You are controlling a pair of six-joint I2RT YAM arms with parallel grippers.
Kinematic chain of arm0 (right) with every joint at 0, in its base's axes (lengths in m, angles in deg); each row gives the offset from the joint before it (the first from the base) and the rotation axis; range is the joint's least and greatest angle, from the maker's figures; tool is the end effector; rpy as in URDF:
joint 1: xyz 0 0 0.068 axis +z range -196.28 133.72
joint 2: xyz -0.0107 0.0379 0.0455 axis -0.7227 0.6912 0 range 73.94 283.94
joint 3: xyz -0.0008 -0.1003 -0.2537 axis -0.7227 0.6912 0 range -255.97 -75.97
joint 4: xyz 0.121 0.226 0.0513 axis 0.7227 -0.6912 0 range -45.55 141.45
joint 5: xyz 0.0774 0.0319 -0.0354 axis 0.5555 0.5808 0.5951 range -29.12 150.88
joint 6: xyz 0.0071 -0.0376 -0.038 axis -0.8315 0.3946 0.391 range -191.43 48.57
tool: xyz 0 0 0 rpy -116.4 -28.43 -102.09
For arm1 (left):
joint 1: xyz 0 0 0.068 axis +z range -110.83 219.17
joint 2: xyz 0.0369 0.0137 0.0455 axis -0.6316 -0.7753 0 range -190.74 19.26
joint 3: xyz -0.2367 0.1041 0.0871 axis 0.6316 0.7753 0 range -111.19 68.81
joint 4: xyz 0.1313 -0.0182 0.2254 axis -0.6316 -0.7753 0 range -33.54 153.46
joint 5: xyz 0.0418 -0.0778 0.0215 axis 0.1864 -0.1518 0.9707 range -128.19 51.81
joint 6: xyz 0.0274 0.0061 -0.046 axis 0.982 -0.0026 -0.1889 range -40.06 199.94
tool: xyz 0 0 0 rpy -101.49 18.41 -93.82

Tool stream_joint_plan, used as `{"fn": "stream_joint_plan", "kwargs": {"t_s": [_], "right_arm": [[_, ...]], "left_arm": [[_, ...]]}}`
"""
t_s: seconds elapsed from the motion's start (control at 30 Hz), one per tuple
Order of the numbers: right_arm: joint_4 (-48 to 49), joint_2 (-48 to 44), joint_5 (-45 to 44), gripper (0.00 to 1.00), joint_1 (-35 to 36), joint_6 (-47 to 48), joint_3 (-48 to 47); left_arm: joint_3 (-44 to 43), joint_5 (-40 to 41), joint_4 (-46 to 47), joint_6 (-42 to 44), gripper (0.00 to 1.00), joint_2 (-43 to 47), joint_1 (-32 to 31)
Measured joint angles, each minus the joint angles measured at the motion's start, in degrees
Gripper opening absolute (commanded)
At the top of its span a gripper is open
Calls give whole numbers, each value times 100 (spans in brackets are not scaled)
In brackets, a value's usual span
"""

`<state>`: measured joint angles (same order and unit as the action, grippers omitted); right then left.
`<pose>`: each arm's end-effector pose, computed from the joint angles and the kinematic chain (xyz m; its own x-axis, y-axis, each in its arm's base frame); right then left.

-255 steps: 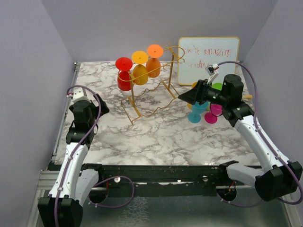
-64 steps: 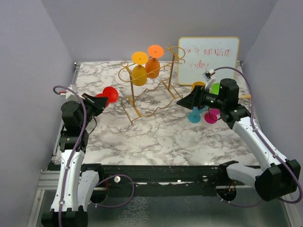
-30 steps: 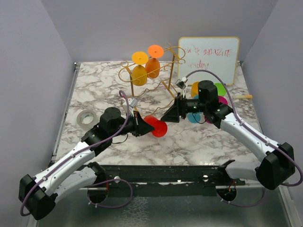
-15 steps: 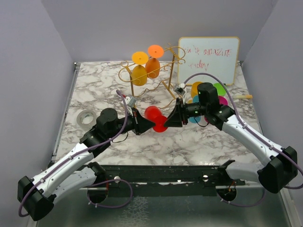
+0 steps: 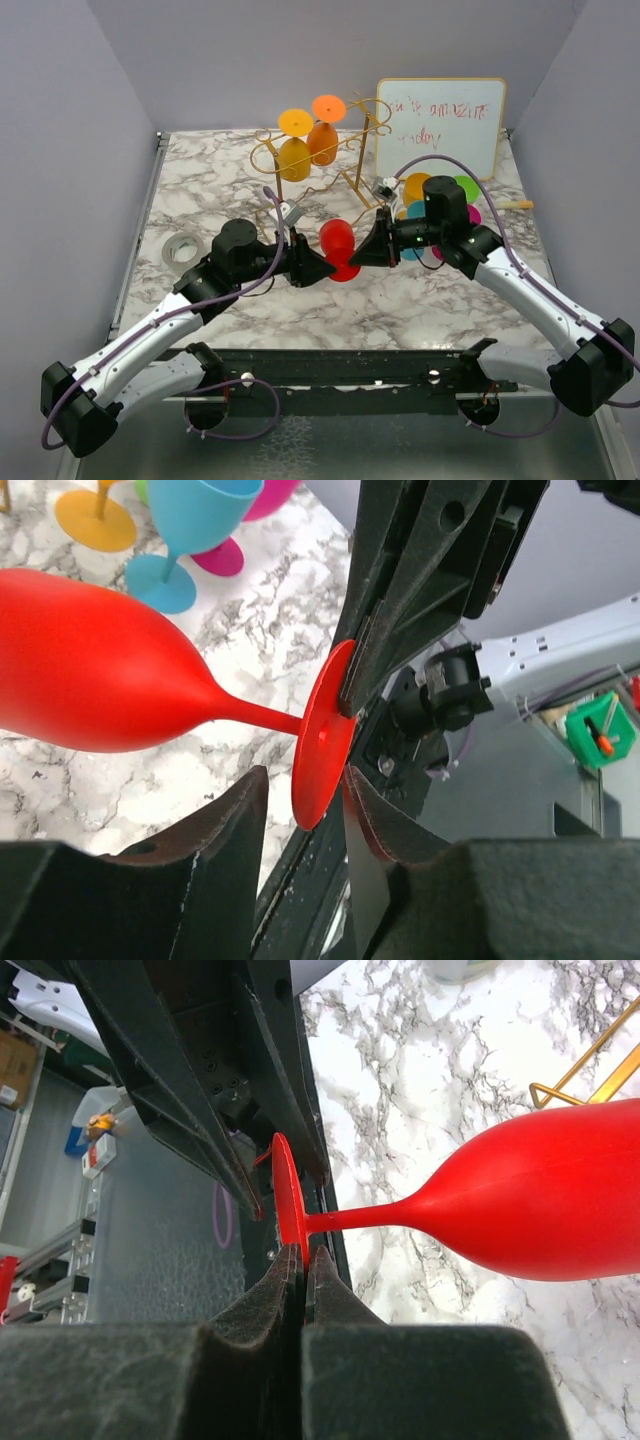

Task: Take the wine glass off the wine glass rack
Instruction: Place the wine glass at the center of the board.

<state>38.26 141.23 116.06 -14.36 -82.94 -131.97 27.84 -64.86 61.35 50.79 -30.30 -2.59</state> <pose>0.2018 0.1601 0.3288 -0.5314 -0.1967 -0.8240 -0.8471 0.1317 0.5149 0.1415 -0.1476 0.3176 -0.5711 -0.0738 -0.8175 0.7396 0.3859 -0.5515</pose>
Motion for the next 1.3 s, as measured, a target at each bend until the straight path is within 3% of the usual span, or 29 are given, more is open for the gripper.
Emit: {"fn": "stream_joint_plan", "kwargs": {"t_s": [0.33, 0.63, 0.8, 0.87, 1.03, 1.3], "right_arm": [[55, -197, -24, 1, 0, 92, 131], [350, -267, 286, 1, 0, 83, 323], [415, -269, 348, 1, 0, 85, 326], [417, -269, 361, 2, 0, 87, 326], [494, -271, 417, 31, 2, 90, 328], [229, -323, -66, 62, 44, 46, 282]], "left_arm": [[-334, -778, -688, 570, 24, -273, 0], [-315, -820, -610, 732, 23, -267, 0], [-79, -927, -96, 625, 3, -212, 0], [-42, -979, -7, 603, 0, -208, 0], [66, -984, 101, 678, 0, -83, 0], [363, -1099, 177, 1410, 0, 431, 4]]}}
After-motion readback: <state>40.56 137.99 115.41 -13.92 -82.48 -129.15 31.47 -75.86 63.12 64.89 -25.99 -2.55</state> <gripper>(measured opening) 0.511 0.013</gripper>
